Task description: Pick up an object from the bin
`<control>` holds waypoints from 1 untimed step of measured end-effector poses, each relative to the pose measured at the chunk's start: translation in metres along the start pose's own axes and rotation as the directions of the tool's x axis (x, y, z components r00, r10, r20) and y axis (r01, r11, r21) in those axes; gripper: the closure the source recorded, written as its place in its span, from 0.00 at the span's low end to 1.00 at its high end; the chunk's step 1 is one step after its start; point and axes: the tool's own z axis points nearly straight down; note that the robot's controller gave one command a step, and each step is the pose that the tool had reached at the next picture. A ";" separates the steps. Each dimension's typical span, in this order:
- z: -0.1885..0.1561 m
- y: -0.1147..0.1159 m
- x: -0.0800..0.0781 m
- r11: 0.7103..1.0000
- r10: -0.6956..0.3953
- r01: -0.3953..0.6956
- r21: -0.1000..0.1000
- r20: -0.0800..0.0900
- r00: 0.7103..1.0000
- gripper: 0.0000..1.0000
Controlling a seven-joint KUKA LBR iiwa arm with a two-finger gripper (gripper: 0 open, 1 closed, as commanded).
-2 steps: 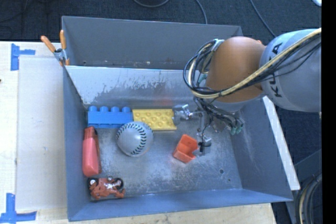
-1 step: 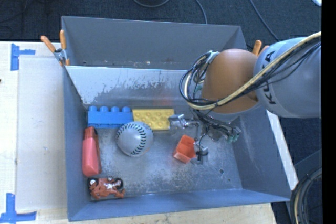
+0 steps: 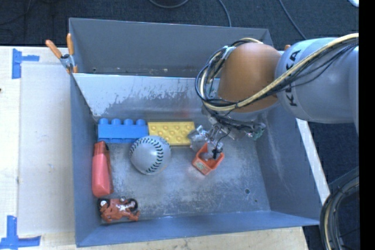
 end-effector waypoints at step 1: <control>0.000 0.000 0.000 1.000 0.000 0.000 0.000 0.000 1.000 1.00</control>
Offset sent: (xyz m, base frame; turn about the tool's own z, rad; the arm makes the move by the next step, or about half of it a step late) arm 0.0049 -0.0109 0.0525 0.0062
